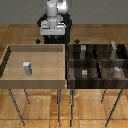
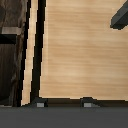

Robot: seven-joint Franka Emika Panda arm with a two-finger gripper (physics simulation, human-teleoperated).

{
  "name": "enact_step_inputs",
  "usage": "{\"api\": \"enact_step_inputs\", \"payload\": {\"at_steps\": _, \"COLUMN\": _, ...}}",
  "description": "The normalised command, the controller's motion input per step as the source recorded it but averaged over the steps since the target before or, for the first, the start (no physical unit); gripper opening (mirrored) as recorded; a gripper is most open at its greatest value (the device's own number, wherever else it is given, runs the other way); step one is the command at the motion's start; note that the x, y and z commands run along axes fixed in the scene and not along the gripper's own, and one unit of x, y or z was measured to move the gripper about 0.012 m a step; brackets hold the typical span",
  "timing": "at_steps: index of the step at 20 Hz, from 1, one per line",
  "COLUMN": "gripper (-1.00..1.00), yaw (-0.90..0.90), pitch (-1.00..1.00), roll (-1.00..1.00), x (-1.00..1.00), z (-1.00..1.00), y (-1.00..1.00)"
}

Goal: Place the milk carton into the appropriate compartment.

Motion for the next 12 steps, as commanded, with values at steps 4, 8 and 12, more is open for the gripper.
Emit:
{"api": "enact_step_inputs", "payload": {"at_steps": 4, "gripper": 1.0, "yaw": 0.0, "pitch": 0.0, "roll": 0.0, "x": 0.0, "z": 0.0, "y": 0.0}}
{"api": "enact_step_inputs", "payload": {"at_steps": 8, "gripper": 1.0, "yaw": 0.0, "pitch": 0.0, "roll": 0.0, "x": 0.0, "z": 0.0, "y": -0.25}}
{"api": "enact_step_inputs", "payload": {"at_steps": 12, "gripper": 1.0, "yaw": 0.0, "pitch": 0.0, "roll": 0.0, "x": 0.0, "z": 0.0, "y": -1.0}}
